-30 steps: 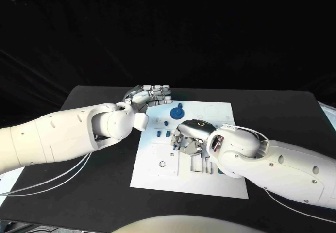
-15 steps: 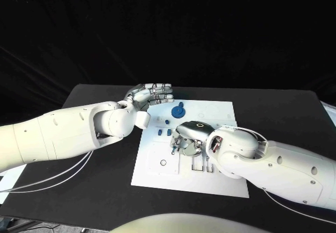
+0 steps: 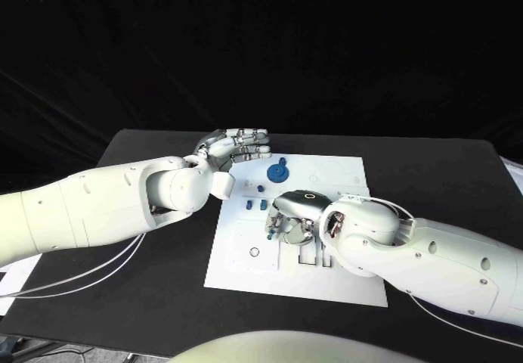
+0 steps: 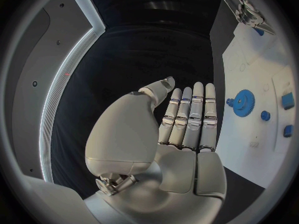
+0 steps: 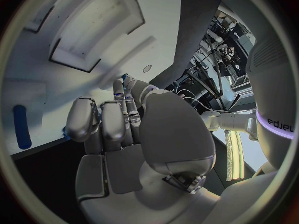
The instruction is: Assemble the parts on the task board
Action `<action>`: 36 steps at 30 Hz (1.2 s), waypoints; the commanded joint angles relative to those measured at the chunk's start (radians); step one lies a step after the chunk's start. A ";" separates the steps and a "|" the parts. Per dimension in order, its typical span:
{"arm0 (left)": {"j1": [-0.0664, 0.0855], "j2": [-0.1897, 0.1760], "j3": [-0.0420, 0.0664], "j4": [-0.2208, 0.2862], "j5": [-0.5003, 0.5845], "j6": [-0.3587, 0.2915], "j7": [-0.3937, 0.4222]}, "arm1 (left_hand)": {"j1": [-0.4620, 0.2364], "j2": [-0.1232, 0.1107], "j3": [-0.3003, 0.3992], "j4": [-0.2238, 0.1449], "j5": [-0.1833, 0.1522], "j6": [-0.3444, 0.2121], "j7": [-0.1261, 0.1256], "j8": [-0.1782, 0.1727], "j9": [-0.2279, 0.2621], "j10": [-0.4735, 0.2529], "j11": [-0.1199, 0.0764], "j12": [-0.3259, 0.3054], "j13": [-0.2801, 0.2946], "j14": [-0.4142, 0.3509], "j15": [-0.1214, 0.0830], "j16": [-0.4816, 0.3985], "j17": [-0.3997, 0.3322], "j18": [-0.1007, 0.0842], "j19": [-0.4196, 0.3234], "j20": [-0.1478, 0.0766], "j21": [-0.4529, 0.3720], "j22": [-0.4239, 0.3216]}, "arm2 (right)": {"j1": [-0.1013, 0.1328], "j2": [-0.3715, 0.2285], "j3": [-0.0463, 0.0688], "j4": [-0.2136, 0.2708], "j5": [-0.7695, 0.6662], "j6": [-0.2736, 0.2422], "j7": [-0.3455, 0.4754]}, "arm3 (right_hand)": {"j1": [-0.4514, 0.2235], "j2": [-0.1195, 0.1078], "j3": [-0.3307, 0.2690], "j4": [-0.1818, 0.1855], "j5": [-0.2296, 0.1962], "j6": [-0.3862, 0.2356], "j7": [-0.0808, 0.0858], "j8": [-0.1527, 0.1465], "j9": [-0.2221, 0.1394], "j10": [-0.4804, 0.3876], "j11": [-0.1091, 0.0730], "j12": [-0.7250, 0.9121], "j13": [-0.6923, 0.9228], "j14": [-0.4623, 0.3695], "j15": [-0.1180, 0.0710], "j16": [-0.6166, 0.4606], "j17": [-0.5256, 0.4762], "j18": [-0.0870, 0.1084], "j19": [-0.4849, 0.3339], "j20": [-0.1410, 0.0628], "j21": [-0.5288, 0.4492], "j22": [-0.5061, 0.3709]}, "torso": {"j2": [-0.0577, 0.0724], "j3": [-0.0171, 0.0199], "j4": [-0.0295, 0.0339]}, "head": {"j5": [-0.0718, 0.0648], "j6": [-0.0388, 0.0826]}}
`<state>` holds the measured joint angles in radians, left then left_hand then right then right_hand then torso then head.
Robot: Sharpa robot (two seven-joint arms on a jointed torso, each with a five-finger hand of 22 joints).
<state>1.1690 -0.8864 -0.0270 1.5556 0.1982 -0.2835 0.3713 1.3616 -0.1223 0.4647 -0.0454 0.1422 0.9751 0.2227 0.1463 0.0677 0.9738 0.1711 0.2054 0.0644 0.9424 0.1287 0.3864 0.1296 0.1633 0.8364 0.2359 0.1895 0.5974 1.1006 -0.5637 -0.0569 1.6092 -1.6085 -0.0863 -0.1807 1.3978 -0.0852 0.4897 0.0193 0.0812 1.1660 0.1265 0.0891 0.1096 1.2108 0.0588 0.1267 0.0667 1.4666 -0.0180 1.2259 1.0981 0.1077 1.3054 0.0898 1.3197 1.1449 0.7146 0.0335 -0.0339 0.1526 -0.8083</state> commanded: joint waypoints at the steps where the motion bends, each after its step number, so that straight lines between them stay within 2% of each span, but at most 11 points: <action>1: 0.000 0.001 0.001 0.002 0.001 0.016 0.005 | 0.000 0.009 -0.008 0.000 0.007 0.007 0.002 0.005 0.001 0.008 0.001 0.006 -0.001 0.005 0.000 -0.003 -0.002 0.020 0.007 0.000 0.003 -0.001 | -0.003 0.002 -0.002 -0.002 -0.002 0.038 0.004 | -0.002 0.004 0.002 -0.007 0.005 0.003 0.002 0.003 0.001 -0.002 0.007 -0.005 0.000 0.033 0.003 0.004 -0.001 -0.013 0.004 0.001 0.004 0.000 | 0.000 0.0001 0.0001 | 0.000 -0.002; 12: 0.000 0.002 0.001 0.001 0.001 0.017 0.003 | 0.000 0.009 -0.008 0.000 0.007 0.007 0.002 0.005 0.001 0.008 0.001 0.006 -0.001 0.005 0.000 -0.003 -0.002 0.020 0.007 0.000 0.003 -0.001 | -0.004 0.006 -0.003 -0.003 -0.004 0.044 0.002 | -0.005 0.004 0.000 -0.007 0.006 0.002 0.003 0.002 0.001 -0.003 0.008 -0.007 0.000 0.033 0.003 0.003 -0.003 -0.013 0.002 0.001 0.003 -0.003 | -0.001 0.0001 0.0006 | 0.004 -0.005; 18: 0.000 0.002 0.001 0.002 0.001 0.019 0.003 | -0.001 0.009 -0.008 0.001 0.007 0.007 0.003 0.006 0.000 0.009 0.002 0.007 -0.001 0.007 0.000 -0.004 -0.002 0.020 0.008 0.000 0.003 -0.002 | -0.005 0.014 -0.005 -0.009 -0.031 0.069 -0.023 | -0.025 -0.004 -0.014 -0.004 0.010 -0.008 0.006 -0.004 0.001 -0.015 0.013 -0.019 -0.001 0.032 0.008 0.006 -0.002 -0.013 0.001 0.005 0.003 -0.003 | 0.000 -0.0003 0.0001 | 0.005 -0.006; 24: 0.000 0.002 0.001 0.002 0.001 0.019 0.002 | -0.001 0.009 -0.008 0.001 0.007 0.007 0.003 0.006 0.000 0.009 0.002 0.007 -0.001 0.007 0.000 -0.004 -0.002 0.020 0.008 0.000 0.003 -0.002 | -0.007 0.018 -0.007 -0.018 -0.049 0.062 -0.038 | -0.046 -0.017 -0.031 0.000 0.016 -0.039 0.018 -0.021 -0.005 -0.041 0.024 -0.038 -0.001 0.031 0.016 0.010 -0.002 -0.012 -0.002 0.012 0.001 -0.004 | -0.001 0.0001 0.0005 | 0.006 -0.008; 29: 0.000 0.002 0.001 0.002 0.001 0.020 0.001 | -0.002 0.009 -0.008 0.002 0.008 0.007 0.003 0.006 0.000 0.009 0.002 0.007 -0.001 0.008 0.000 -0.005 -0.003 0.020 0.009 0.000 0.003 -0.003 | -0.009 0.018 -0.008 -0.018 -0.053 0.040 -0.042 | -0.060 -0.034 -0.050 0.001 0.017 -0.085 0.039 -0.027 -0.018 -0.106 0.045 -0.063 -0.004 0.024 0.034 0.002 -0.017 -0.006 -0.025 0.025 -0.019 -0.035 | 0.000 -0.0004 0.0003 | 0.006 -0.008; 36: 0.000 0.002 0.001 0.002 0.001 0.022 0.000 | -0.002 0.009 -0.008 0.002 0.008 0.007 0.003 0.006 0.000 0.009 0.002 0.007 -0.001 0.008 0.000 -0.005 -0.003 0.020 0.009 0.000 0.003 -0.003 | -0.009 0.005 -0.009 -0.009 -0.050 -0.019 -0.043 | -0.064 -0.042 -0.086 -0.005 0.023 -0.154 0.061 -0.026 -0.039 -0.190 0.065 -0.053 -0.002 0.008 0.052 -0.022 -0.055 0.007 -0.067 0.044 -0.059 -0.094 | -0.001 -0.0001 0.0008 | 0.006 -0.008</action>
<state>1.1688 -0.8863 -0.0270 1.5559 0.1982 -0.2818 0.3680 1.3616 -0.1223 0.4621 -0.0428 0.1463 0.9751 0.2227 0.1463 0.0678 0.9738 0.1712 0.2054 0.0645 0.9424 0.1287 0.3864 0.1283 0.1632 0.8363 0.2359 0.1895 0.5949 1.0960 -0.5525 -0.0614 1.6072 -1.6378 -0.0848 -0.1907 1.3395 -0.1238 0.4070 0.0147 0.0988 1.0153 0.1875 0.0651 0.0723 1.0412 0.1062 0.0688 0.0617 1.4664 0.0287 1.2063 1.0463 0.1078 1.2436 0.1353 1.2627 1.0546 0.7138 0.0334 -0.0332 0.1589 -0.8167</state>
